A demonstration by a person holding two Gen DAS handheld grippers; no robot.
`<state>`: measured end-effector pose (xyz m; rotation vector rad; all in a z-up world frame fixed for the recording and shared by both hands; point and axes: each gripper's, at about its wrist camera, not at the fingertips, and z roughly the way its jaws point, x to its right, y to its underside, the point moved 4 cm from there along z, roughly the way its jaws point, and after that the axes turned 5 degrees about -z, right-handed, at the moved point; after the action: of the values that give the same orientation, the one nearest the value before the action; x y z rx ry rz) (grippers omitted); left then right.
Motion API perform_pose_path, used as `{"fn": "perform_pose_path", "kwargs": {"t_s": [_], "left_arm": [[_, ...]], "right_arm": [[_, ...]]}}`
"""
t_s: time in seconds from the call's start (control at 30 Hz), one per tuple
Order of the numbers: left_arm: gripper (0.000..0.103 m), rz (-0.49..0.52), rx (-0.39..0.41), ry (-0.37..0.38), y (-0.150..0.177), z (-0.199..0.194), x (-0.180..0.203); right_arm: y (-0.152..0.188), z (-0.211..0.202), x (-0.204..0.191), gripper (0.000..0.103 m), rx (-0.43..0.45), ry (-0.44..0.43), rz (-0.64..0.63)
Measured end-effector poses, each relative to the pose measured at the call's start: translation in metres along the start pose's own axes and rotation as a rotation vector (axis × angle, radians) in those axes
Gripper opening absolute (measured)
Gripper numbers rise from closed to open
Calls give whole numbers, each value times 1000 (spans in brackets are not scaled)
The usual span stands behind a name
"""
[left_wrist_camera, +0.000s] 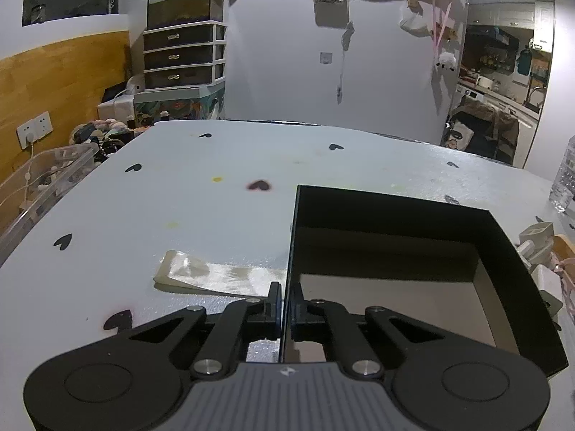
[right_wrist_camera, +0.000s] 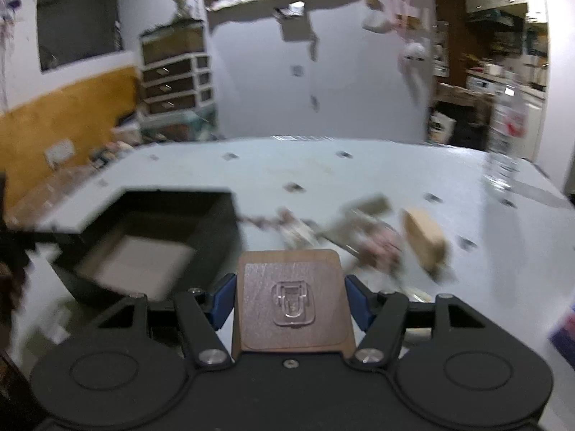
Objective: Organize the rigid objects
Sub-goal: 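Carry the wooden block into the black box with the right tool and release it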
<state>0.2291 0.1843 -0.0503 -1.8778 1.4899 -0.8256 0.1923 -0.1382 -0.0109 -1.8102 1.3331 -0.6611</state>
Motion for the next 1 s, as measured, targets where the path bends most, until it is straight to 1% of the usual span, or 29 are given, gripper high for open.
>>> {"fn": "perform_pose_path", "kwargs": {"t_s": [0.1,0.17,0.27,0.33,0.43,0.57,0.73,0.87,0.93,1.0], "left_arm": [[2,-12,2,25,0,0,0],[3,-1,6,36,2,-1,5],[4,14,13,58,5,-3,12],[4,17,13,83,7,-3,14],[4,16,8,119,8,-3,17],[5,-1,-7,145,10,-3,18],[7,-37,-27,167,11,-5,14],[7,-42,-36,176,12,-5,12],[7,-44,-40,176,11,-5,13],[7,-47,-41,175,11,-5,13]], "right_arm": [[-29,18,-25,65,-2,-59,1],[-46,33,-46,65,-15,-105,6],[-63,61,-76,65,-65,-169,31],[-68,79,-94,65,-105,-186,41],[-69,111,-115,65,-189,-183,93],[-60,143,-124,65,-301,-158,197],[-56,168,-132,65,-323,-96,237],[-56,179,-138,66,-348,-115,259],[-57,182,-140,67,-354,-109,259],[-59,181,-140,71,-343,-123,252]]}}
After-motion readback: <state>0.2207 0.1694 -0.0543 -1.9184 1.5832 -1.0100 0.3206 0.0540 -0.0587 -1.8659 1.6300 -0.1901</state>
